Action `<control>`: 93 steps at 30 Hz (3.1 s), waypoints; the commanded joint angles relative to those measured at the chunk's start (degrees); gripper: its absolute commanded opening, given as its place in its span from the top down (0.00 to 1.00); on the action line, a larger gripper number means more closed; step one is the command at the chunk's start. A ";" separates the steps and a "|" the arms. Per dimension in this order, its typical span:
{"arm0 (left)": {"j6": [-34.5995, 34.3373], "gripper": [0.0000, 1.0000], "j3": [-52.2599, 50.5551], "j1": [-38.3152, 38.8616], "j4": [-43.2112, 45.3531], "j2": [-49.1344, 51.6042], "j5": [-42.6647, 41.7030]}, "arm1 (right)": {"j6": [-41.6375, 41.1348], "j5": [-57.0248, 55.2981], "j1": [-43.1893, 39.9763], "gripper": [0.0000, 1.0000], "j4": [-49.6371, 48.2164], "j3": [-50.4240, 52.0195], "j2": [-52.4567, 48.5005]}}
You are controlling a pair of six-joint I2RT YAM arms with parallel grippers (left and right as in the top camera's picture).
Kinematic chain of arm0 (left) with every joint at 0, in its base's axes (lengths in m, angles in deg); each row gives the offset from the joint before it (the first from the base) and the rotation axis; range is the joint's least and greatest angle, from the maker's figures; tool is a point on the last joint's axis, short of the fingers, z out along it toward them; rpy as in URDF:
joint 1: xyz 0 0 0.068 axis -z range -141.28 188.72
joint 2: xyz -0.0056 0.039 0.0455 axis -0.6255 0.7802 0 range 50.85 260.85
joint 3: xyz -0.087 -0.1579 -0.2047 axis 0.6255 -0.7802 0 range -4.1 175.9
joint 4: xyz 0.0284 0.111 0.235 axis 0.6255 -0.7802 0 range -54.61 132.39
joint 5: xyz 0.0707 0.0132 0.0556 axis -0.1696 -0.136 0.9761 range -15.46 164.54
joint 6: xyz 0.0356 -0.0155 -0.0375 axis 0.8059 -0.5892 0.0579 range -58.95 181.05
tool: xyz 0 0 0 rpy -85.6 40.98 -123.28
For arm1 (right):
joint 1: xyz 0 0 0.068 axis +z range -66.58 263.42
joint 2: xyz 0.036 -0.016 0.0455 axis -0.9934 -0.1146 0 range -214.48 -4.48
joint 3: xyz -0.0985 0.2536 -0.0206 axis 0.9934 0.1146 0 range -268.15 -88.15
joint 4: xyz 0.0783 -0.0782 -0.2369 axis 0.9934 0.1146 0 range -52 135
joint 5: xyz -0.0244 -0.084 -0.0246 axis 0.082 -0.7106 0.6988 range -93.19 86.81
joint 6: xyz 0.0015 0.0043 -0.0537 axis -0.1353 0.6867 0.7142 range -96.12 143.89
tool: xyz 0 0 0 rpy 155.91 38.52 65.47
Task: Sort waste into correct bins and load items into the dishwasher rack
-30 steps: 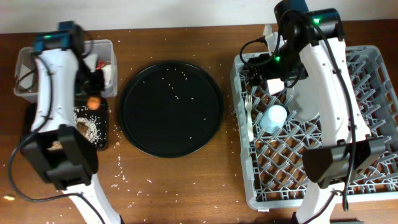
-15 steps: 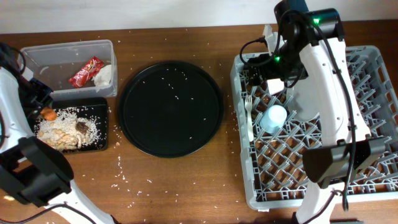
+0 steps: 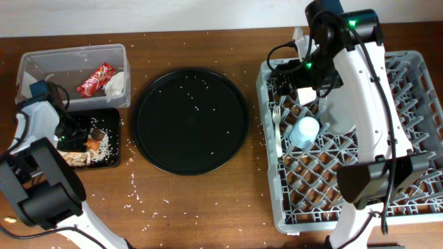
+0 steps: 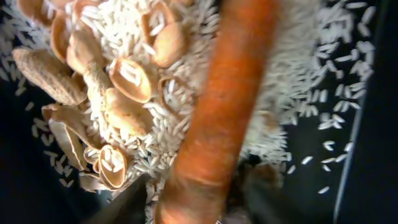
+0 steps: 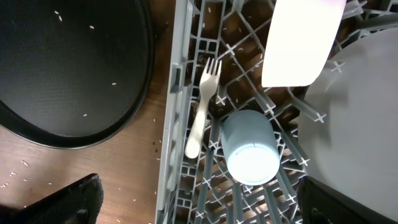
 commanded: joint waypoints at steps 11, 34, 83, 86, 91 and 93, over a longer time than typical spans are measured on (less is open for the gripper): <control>9.01 0.24 2.91 0.07 -3.02 -20.06 -2.16 | -0.07 -0.44 0.37 0.01 0.61 -0.96 2.47; 8.94 0.01 2.89 0.07 -5.51 -24.79 -3.87 | -2.01 1.22 1.49 0.01 3.04 -0.94 27.98; 8.94 0.01 2.89 0.07 -5.51 -24.81 -3.87 | 4.00 -7.87 -1.97 0.01 -89.68 129.57 115.56; 8.94 0.01 2.89 0.07 -5.51 -24.79 -3.87 | 4.00 -7.87 -1.97 0.01 -89.68 129.57 115.56; 8.94 0.01 2.89 0.07 -5.51 -24.79 -3.87 | 4.00 -7.87 -1.97 0.01 -89.68 129.57 115.56; 8.94 0.01 2.89 0.07 -5.51 -24.79 -3.87 | 4.00 -7.87 -1.97 0.01 -89.68 129.57 115.56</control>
